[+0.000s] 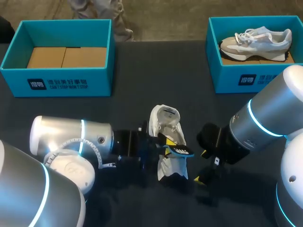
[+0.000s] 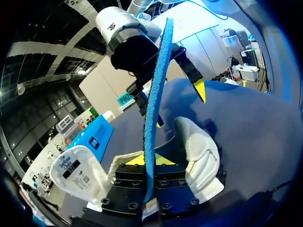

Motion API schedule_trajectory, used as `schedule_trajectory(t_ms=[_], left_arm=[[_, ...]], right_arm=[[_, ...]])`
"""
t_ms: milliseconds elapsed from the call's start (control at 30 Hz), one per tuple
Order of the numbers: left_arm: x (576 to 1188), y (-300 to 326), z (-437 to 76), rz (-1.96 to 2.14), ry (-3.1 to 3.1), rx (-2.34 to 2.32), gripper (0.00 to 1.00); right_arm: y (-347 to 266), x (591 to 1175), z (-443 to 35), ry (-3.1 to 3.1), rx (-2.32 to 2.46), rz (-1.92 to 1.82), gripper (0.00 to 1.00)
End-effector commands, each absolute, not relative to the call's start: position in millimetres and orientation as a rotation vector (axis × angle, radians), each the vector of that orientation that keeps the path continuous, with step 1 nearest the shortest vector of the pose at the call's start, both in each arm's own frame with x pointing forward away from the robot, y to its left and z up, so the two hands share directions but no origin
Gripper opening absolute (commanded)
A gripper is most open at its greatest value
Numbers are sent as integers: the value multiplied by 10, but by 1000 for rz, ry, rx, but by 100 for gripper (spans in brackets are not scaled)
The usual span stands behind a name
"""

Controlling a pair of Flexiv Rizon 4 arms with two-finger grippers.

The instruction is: Take the shoe out of the shoebox, open the shoe tongue, remove and reinsert the insole, then place the shoe into the shoebox

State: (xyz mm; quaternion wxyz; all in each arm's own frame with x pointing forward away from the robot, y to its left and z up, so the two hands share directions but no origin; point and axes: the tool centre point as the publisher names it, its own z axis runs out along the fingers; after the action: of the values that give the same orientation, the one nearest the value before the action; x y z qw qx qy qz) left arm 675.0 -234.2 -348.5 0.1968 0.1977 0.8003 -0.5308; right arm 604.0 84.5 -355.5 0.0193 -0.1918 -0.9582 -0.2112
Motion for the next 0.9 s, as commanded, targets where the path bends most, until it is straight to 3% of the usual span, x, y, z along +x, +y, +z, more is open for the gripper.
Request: schedule_trajectory(t_ms=[33, 900], left_arm=[[6664, -2359, -3408, -1463, 2249, 547, 23], [6603, -2511, -3290, -1458, 2128, 560, 23]], right_arm=[[842, 6027, -3556, -2975, -596, -657, 100], [842, 6027, -3556, -2975, -596, -657, 100]])
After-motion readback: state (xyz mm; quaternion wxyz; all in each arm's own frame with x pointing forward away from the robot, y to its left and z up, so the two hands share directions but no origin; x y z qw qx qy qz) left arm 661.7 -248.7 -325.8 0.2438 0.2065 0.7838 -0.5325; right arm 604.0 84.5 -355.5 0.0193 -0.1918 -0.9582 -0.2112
